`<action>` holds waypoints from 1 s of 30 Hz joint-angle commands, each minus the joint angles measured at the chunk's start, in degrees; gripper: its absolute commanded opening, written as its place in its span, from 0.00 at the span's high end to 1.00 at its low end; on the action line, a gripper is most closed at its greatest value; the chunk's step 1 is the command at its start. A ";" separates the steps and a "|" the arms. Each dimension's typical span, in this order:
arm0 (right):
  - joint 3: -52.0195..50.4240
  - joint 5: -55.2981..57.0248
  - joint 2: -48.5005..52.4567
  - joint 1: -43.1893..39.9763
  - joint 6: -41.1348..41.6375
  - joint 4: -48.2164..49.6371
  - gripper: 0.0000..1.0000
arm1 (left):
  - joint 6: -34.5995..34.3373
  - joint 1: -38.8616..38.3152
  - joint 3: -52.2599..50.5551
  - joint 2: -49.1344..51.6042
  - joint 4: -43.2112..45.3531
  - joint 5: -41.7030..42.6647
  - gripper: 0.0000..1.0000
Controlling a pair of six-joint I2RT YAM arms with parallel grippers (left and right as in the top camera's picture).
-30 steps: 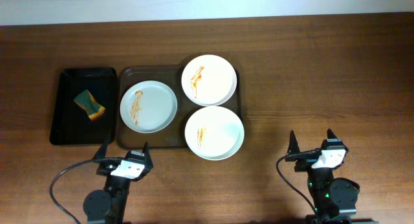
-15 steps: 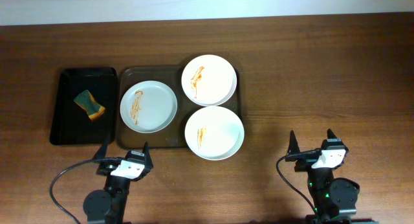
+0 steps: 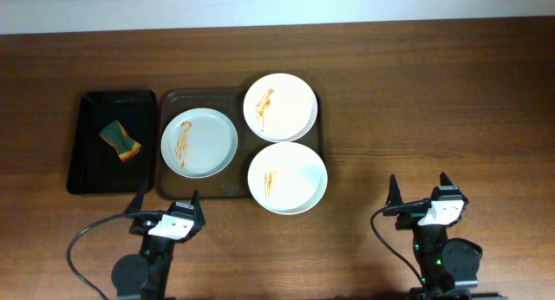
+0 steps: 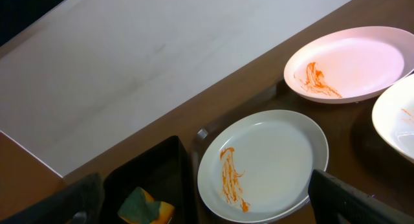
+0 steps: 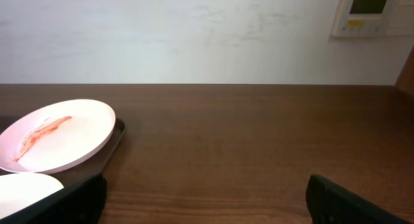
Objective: Clean dirty plates on tray and stack at the side
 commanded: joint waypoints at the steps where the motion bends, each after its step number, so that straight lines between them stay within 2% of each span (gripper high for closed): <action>1: -0.42 0.50 -0.07 -0.31 -0.24 1.68 0.02 | 0.72 -0.17 -0.33 -0.81 0.07 0.37 0.01; 5: -0.42 -1.75 -0.07 -0.31 -0.24 2.60 0.02 | 0.72 -0.17 -0.33 -0.81 0.09 0.63 0.01; 10: -0.04 -9.57 -0.07 -0.31 -0.22 3.28 0.02 | 0.68 -0.17 -0.28 -0.81 1.92 13.27 0.01; 17: 7.80 -13.42 1.77 -0.31 -0.02 1.97 0.02 | -6.60 -0.17 2.45 3.23 6.62 13.70 0.01; 24: 20.76 -19.43 18.84 -0.28 -0.04 0.83 0.02 | -6.62 -0.17 18.25 21.99 6.10 14.62 0.01; 30: 37.83 -23.93 40.46 -0.28 -0.02 -7.04 0.02 | -6.62 -0.17 38.42 46.31 -4.17 17.66 0.01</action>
